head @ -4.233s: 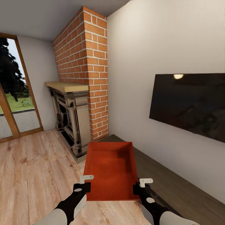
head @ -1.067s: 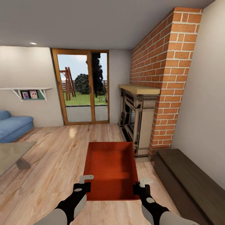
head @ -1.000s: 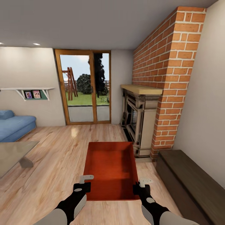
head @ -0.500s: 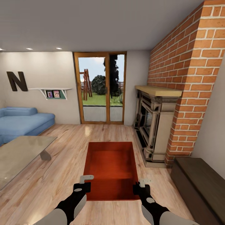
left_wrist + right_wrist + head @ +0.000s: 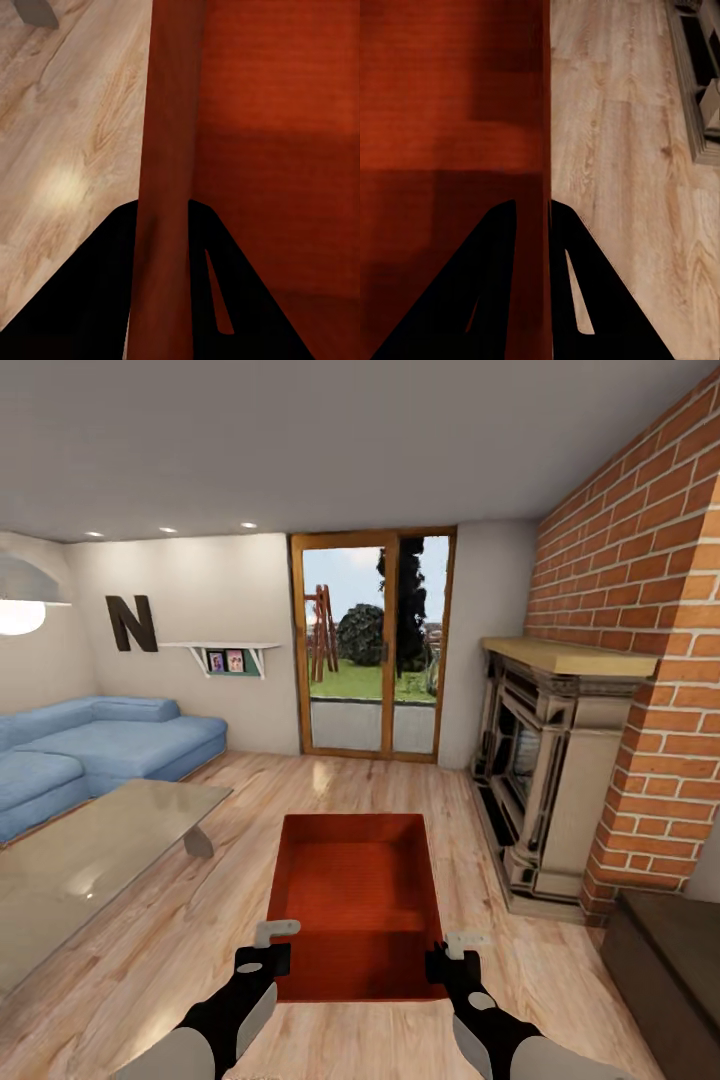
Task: Move the two storage containers from the living room to the garage. In the garage, place one container on the floor and stack the other container on top of it (either order is fine).
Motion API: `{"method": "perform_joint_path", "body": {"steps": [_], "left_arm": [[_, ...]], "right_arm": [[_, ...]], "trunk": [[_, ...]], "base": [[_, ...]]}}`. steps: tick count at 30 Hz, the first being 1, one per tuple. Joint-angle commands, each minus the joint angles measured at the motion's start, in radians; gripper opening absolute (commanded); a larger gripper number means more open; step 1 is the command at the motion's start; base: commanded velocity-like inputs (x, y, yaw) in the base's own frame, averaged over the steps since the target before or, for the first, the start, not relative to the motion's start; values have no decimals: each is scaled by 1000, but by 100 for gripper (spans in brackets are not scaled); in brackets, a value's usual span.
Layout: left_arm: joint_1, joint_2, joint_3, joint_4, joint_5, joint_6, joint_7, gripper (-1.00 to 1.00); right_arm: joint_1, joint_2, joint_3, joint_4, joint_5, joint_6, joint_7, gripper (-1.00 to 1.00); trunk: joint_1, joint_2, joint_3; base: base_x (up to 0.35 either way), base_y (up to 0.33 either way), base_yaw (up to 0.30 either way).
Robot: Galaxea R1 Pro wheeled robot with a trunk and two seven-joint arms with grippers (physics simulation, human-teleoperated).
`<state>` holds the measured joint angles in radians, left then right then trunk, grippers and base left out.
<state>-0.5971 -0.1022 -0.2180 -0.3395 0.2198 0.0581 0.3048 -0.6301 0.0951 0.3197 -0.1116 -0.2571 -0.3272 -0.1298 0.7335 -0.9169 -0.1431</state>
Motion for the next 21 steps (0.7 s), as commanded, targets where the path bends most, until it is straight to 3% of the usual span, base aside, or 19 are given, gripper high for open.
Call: {"method": "perform_joint_path", "body": {"steps": [1, 21], "left_arm": [[-1, 1, 45, -1, 1, 6, 14, -100], [-1, 0, 45, -2, 1, 7, 14, -100]], "right_arm": [[0, 0, -10, -3, 6, -2, 2, -100], [0, 0, -10, -3, 6, -1, 2, -100]], "trunk": [[0, -1, -1], [0, -1, 5]], "base": [[0, 0, 300], [0, 0, 300]]}}
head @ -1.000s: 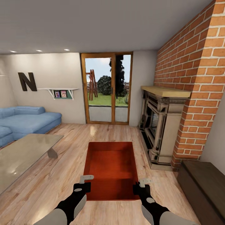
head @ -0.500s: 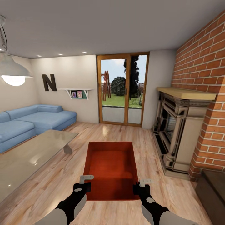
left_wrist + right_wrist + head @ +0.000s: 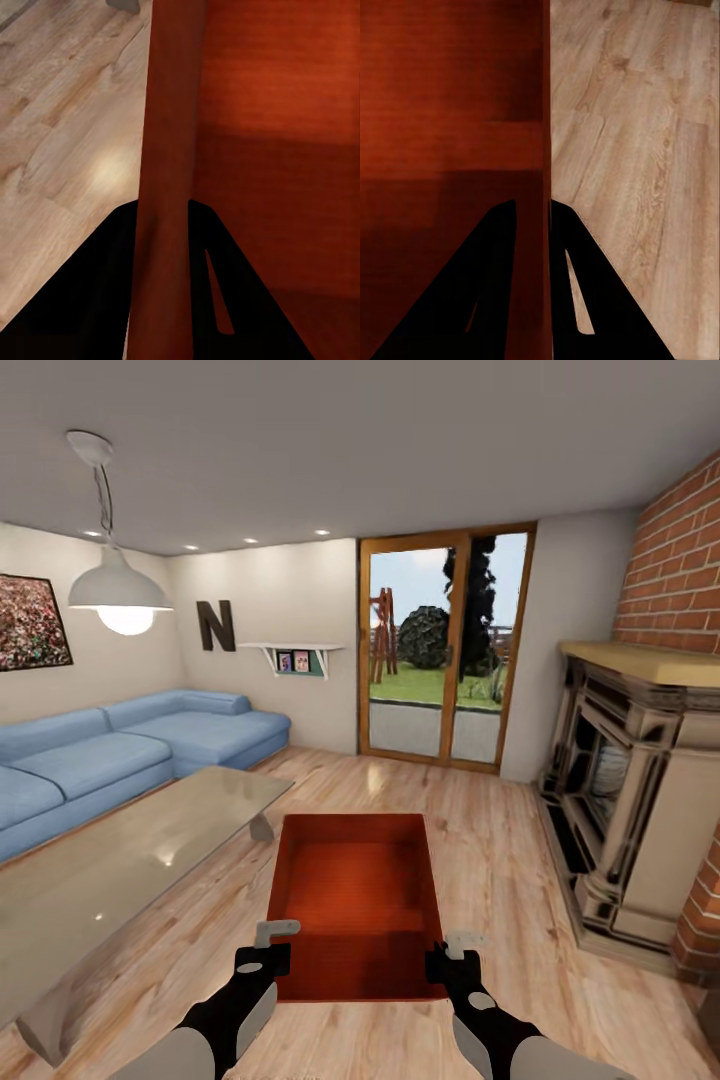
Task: Move the two storage containers from the living room to the garage. In the garage, place one container on the floor and stack the other container on top of it (either order is fine).
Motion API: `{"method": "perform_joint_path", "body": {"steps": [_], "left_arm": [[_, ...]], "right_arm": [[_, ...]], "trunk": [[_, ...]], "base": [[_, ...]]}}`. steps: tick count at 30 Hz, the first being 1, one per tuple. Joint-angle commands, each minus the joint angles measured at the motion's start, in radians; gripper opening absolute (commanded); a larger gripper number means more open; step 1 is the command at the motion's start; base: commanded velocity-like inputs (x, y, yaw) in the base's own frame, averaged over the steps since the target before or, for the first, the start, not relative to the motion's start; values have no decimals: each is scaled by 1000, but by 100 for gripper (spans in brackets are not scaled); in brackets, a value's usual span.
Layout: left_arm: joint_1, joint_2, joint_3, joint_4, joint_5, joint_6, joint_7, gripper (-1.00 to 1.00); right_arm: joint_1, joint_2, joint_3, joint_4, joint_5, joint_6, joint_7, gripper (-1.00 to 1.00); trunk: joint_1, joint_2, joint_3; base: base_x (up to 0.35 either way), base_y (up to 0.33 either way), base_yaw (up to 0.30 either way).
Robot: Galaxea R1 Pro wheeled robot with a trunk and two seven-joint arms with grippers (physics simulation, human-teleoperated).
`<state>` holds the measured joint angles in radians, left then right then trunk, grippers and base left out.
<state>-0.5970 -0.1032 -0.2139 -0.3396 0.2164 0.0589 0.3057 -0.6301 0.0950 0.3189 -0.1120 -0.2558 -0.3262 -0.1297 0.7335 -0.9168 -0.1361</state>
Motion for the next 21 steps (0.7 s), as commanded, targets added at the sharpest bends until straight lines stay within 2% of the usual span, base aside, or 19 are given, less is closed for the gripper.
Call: {"method": "perform_joint_path", "body": {"steps": [1, 21], "left_arm": [[-1, 1, 41, -2, 4, 7, 13, -100], [-1, 0, 41, -3, 4, 6, 13, -100]], "right_arm": [[0, 0, -9, -3, 4, -3, 2, -100], [0, 0, -9, -3, 4, -3, 2, -100]], "trunk": [[0, -1, -1], [0, -1, -1]], "base": [[0, 0, 300], [0, 0, 300]]}}
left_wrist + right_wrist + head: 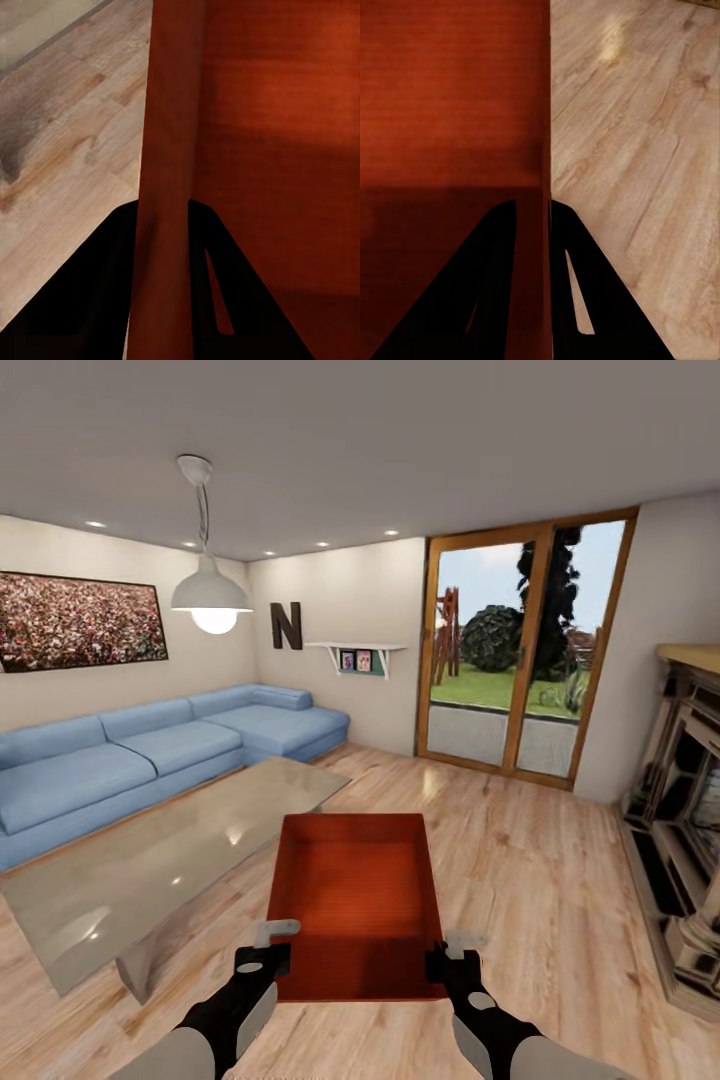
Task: Move the two storage containers from the living room to the garage. In the garage, place one container on the floor and stack the other container on top of it (either order is fine).
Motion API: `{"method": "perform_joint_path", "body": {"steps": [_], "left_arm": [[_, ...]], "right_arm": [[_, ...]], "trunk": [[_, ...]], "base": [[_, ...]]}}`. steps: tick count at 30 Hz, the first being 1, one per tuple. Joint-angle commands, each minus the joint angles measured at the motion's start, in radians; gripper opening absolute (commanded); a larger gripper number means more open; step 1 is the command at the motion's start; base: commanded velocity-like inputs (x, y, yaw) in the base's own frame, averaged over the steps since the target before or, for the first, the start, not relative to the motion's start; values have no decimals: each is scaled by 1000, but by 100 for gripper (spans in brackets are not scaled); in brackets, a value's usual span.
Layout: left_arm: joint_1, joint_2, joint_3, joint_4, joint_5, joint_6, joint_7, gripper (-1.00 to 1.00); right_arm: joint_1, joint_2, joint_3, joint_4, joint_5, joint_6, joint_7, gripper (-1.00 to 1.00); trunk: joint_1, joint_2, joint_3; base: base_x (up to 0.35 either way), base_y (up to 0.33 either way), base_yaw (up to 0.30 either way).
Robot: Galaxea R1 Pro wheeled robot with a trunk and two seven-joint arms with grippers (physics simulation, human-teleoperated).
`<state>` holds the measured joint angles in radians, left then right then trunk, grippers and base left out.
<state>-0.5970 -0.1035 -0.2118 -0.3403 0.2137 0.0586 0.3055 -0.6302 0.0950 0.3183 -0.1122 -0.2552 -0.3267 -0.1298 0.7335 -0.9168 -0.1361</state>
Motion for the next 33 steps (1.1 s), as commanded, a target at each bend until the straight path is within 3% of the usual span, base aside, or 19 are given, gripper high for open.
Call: {"method": "perform_joint_path", "body": {"steps": [1, 33], "left_arm": [[-1, 1, 40, -2, 7, 7, 14, -100], [-1, 2, 40, -2, 7, 7, 14, -100]], "right_arm": [[0, 0, -8, -3, 4, -2, 2, -100], [0, 0, -8, -3, 4, -3, 2, -100]], "trunk": [[0, -1, -1], [0, -1, -1]], "base": [[0, 0, 300], [0, 0, 300]]}}
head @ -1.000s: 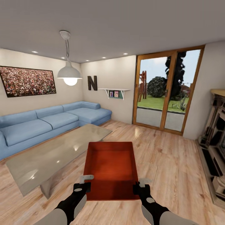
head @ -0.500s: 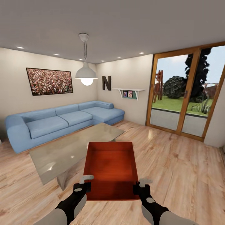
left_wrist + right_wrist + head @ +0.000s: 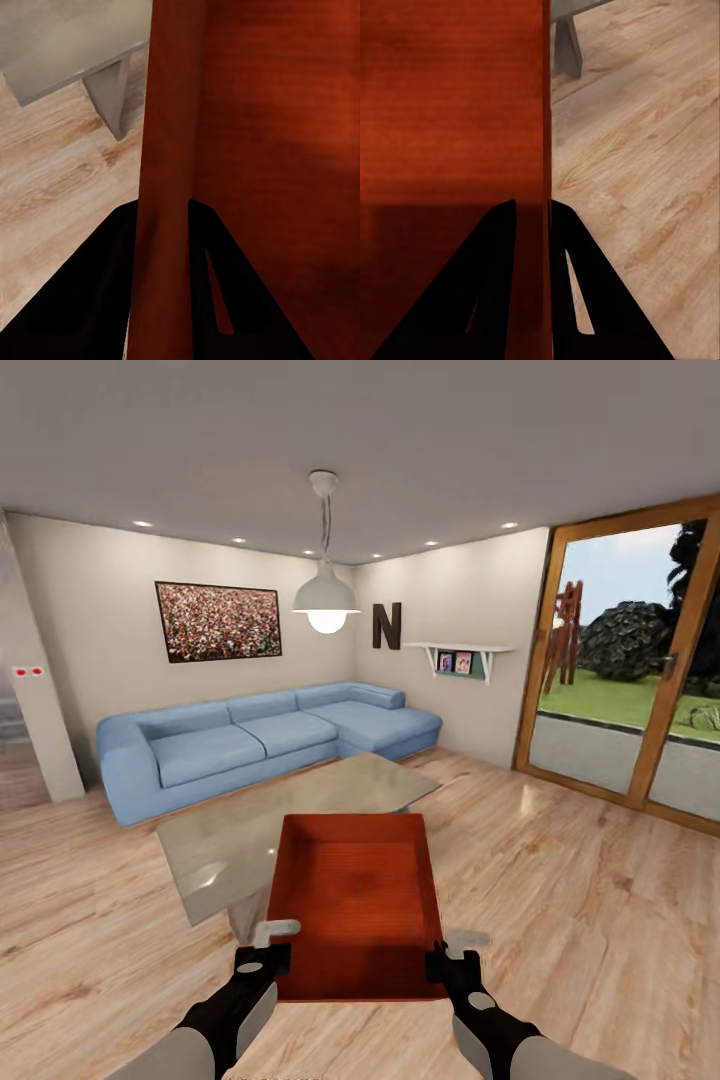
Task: Move the two storage containers from the living room to the garage. In the garage, place one container on the floor and stack the other container on top of it (either order is fine).
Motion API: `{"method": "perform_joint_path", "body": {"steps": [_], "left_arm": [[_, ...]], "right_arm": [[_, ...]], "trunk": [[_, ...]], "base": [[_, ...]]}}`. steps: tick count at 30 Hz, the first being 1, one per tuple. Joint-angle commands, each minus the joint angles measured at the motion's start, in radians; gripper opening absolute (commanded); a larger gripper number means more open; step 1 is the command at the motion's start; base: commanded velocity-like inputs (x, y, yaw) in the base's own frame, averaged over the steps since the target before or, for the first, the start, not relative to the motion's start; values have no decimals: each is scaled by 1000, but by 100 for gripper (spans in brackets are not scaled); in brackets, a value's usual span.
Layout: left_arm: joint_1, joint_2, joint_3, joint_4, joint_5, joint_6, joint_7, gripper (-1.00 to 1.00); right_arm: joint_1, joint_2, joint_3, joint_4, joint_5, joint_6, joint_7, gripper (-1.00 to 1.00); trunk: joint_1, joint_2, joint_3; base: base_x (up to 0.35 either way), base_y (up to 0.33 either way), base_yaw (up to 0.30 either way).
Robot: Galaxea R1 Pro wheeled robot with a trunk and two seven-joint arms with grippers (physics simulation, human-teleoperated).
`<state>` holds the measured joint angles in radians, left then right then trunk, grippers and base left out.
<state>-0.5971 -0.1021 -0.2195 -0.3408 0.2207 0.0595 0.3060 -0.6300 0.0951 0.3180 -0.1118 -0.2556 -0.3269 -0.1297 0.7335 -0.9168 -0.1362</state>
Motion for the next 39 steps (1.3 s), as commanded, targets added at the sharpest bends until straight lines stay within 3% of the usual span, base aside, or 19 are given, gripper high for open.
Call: {"method": "perform_joint_path", "body": {"steps": [1, 39], "left_arm": [[-1, 1, 48, -1, 0, 6, 13, -100], [-1, 1, 48, -1, 0, 6, 13, -100]], "right_arm": [[0, 0, -8, -3, 4, -3, 2, -100], [-1, 0, -8, -3, 4, -2, 2, -100]], "trunk": [[0, -1, -1], [0, -1, -1]], "base": [[0, 0, 300], [0, 0, 300]]}}
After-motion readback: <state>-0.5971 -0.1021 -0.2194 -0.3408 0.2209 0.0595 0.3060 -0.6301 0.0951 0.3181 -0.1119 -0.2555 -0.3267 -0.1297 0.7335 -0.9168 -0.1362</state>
